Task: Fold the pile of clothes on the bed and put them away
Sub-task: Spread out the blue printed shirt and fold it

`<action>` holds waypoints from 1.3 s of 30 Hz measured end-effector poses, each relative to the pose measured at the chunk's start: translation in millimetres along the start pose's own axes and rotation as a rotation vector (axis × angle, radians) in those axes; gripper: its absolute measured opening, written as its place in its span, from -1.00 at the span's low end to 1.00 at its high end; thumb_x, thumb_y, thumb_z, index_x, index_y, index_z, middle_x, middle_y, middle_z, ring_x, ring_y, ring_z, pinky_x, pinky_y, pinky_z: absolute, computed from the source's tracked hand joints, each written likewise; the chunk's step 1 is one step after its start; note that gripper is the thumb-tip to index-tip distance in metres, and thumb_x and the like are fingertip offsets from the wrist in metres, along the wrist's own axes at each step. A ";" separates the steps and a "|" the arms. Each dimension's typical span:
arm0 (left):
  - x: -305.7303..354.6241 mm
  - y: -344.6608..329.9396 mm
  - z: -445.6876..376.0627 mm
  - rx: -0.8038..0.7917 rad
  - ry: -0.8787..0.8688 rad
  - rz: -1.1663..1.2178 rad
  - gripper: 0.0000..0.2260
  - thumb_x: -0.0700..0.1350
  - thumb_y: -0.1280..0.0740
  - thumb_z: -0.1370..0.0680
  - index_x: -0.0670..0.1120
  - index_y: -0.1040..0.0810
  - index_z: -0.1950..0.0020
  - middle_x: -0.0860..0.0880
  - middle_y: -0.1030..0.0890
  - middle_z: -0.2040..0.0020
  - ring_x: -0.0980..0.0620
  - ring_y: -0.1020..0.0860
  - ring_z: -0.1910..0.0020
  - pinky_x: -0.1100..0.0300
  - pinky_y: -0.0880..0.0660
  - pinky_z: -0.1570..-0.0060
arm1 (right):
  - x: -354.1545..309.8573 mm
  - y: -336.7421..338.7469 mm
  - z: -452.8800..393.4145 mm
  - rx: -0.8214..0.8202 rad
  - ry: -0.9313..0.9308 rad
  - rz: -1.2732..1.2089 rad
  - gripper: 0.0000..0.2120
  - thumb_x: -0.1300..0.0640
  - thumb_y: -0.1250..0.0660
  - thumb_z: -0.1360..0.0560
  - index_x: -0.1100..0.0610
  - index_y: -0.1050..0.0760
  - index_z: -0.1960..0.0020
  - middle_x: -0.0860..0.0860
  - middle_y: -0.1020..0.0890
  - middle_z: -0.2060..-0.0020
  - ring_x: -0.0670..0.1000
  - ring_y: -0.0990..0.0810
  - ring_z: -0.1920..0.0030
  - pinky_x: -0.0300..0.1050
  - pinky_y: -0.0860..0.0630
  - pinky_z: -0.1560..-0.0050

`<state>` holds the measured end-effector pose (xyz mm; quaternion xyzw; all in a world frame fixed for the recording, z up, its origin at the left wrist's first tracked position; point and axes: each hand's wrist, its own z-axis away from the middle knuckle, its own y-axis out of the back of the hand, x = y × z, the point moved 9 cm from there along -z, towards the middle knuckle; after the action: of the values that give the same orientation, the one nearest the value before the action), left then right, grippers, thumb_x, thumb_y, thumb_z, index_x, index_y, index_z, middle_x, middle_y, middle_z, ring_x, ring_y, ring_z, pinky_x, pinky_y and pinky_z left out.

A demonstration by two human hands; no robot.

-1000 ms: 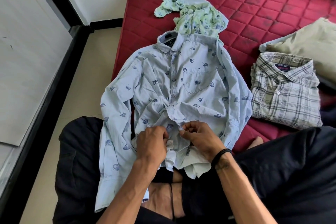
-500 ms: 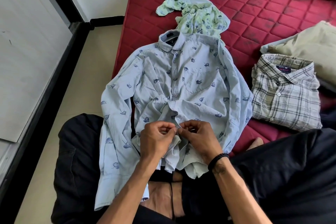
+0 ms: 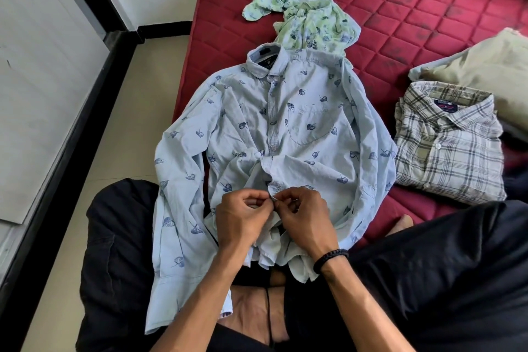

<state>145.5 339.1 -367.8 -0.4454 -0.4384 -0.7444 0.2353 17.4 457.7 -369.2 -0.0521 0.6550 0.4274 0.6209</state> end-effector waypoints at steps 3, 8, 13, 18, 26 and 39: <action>-12.2 -4.6 -2.1 -0.040 0.096 0.129 -0.88 -0.18 -0.59 -0.43 0.04 -0.74 0.19 0.06 -0.73 0.29 0.12 -0.70 0.27 0.17 -0.63 0.19 | 5.2 -3.3 -1.2 -0.041 -0.029 -0.067 -0.96 0.12 -0.51 -0.50 0.01 -0.71 0.14 -0.12 -0.66 0.37 -0.20 -0.61 0.32 -0.38 -0.42 0.35; -17.2 -8.3 -2.2 -0.085 0.179 0.283 -0.90 -0.26 -0.56 -0.48 -0.08 -0.73 0.10 -0.07 -0.73 0.27 0.17 -0.62 0.40 0.33 -0.52 0.38 | 20.6 -17.5 0.3 -0.225 -0.195 -0.415 -0.85 0.04 -0.46 -0.57 0.11 -0.73 0.07 0.15 -0.75 0.21 0.10 -0.72 0.18 0.06 -0.62 0.06; -23.1 -12.4 -3.1 -0.107 0.200 0.290 -0.89 -0.27 -0.54 -0.50 -0.16 -0.72 -0.01 -0.10 -0.74 0.24 0.03 -0.69 0.31 0.24 -0.62 0.26 | 26.9 -23.2 3.9 -0.252 -0.340 -0.683 -0.86 0.16 -0.47 -0.57 0.25 -0.72 0.01 0.30 -0.73 0.11 0.23 -0.70 0.10 0.17 -0.62 -0.13; -17.4 -13.6 -1.5 -0.155 0.140 0.268 -0.80 0.05 -0.60 -0.46 -0.04 -0.77 0.04 -0.06 -0.75 0.21 -0.03 -0.75 0.18 0.09 -0.66 0.05 | 23.7 -11.7 1.9 -0.141 -0.205 -0.477 -0.93 0.17 -0.59 -0.46 0.15 -0.72 0.13 0.15 -0.75 0.21 0.23 -0.75 0.11 0.23 -0.68 -0.05; -13.0 -8.4 -3.7 -0.055 0.084 0.250 -0.90 -0.12 -0.59 -0.47 0.03 -0.72 0.11 -0.03 -0.75 0.23 -0.04 -0.74 0.23 -0.14 -0.69 0.02 | 18.9 -8.3 1.2 -0.090 -0.144 -0.371 -0.86 0.02 -0.60 -0.45 0.07 -0.72 0.13 0.03 -0.76 0.25 0.10 -0.76 0.15 0.19 -0.69 -0.02; -2.7 -10.2 -10.7 -0.128 -0.093 0.192 -0.73 -0.19 -0.49 -0.56 0.20 -0.68 -0.10 0.06 -0.75 0.06 0.08 -0.72 0.03 0.04 -0.64 -0.07 | -26.0 1.6 4.8 0.037 0.360 0.197 -0.80 -0.02 -0.29 -0.63 0.02 -0.67 -0.02 -0.04 -0.65 0.15 0.04 -0.64 0.17 0.10 -0.59 0.14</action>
<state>134.4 335.0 -377.0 -0.5337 -0.3557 -0.7233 0.2560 26.0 449.7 -345.5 -0.0517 0.7653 0.4577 0.4496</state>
